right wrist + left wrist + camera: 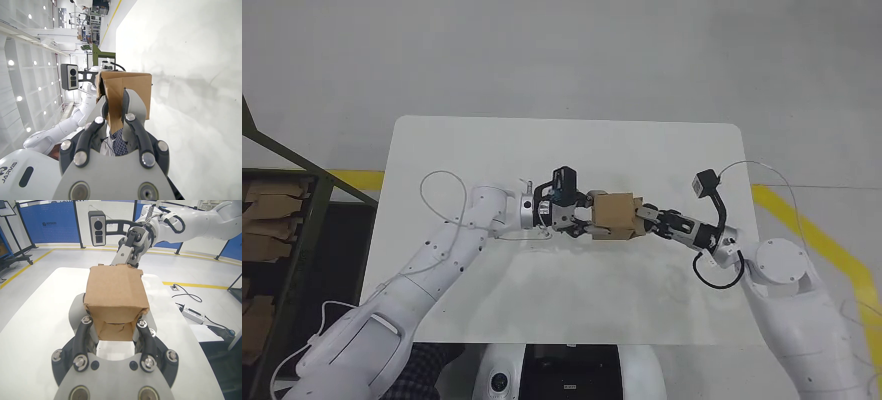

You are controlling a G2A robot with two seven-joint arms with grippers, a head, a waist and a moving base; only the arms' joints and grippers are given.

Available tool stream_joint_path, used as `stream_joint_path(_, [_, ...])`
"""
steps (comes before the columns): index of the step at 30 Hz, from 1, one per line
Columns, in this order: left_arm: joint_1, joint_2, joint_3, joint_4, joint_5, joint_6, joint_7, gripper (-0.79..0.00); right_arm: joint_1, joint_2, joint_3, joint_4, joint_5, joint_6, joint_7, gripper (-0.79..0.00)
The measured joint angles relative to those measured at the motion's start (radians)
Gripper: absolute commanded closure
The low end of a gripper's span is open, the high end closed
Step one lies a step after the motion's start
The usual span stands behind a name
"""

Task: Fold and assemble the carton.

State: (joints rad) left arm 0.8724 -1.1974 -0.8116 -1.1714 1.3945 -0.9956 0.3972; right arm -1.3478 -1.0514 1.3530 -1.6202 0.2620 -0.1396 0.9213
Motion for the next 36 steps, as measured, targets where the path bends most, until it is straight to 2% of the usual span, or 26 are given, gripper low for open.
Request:
stream_joint_path(9, [-0.002,-0.003,0.005,0.005,0.009,0.000,0.003,-0.416,0.008,0.000,-0.009,-0.004,0.001,0.004,-0.012,-0.074])
stream_joint_path(15, [-0.001,-0.005,0.010,0.003,0.024,0.001,0.008,-0.419,0.018,0.000,-0.018,-0.004,0.008,0.003,-0.007,-0.074])
stream_joint_path(20, [-0.002,-0.007,0.012,0.003,0.029,0.003,0.011,-0.422,0.020,-0.002,-0.033,-0.012,0.004,0.009,-0.013,-0.089])
stream_joint_path(29, [-0.006,-0.008,0.006,0.018,0.023,0.002,0.015,-0.428,0.015,-0.001,-0.032,-0.011,0.008,0.011,-0.027,-0.169])
stream_joint_path(36, [-0.004,-0.005,-0.010,0.030,0.017,0.003,0.022,-0.431,-0.004,0.003,-0.007,-0.015,0.024,0.001,-0.035,-0.151])
